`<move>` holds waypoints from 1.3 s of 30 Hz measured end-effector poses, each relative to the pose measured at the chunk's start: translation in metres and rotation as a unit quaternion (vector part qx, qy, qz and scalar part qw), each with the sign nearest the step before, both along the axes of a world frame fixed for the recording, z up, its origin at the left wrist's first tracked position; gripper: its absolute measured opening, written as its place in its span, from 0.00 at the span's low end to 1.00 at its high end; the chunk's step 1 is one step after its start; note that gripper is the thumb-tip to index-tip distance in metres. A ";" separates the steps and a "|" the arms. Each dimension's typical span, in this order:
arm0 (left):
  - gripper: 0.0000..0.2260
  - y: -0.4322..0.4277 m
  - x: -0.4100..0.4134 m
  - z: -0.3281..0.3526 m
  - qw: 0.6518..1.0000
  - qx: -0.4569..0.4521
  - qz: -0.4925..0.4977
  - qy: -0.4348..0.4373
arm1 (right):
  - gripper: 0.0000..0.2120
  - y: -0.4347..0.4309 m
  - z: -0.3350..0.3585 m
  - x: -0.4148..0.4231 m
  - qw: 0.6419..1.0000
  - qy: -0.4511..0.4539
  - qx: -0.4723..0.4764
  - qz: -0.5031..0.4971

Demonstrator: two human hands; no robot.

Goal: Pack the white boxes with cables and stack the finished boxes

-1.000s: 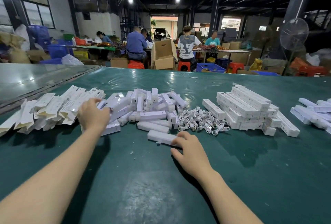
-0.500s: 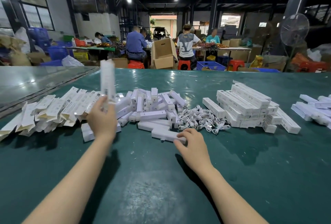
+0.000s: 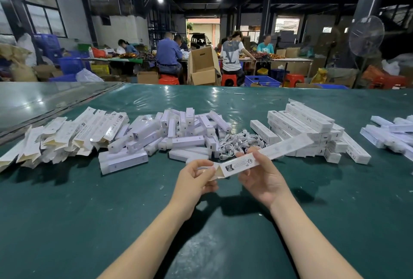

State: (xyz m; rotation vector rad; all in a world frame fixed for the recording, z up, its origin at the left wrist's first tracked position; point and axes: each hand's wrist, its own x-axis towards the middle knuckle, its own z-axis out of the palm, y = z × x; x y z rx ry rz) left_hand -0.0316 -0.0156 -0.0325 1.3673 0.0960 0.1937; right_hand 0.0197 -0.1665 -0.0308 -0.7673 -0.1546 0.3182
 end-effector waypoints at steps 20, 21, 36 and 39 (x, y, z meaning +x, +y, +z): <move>0.07 0.007 -0.003 -0.002 0.971 0.209 -0.004 -0.120 | 0.10 0.004 -0.006 0.005 0.997 0.015 -0.065 -0.032; 0.08 0.006 -0.004 -0.001 0.971 0.209 -0.011 -0.114 | 0.10 0.004 -0.005 0.005 0.998 0.017 -0.053 -0.032; 0.09 0.007 -0.001 0.004 0.991 0.097 0.000 -0.093 | 0.07 0.008 -0.002 -0.001 1.000 0.019 -0.004 -0.018; 0.03 0.007 -0.002 0.003 0.993 0.049 -0.031 -0.104 | 0.07 0.009 -0.001 -0.002 1.000 0.026 0.001 -0.013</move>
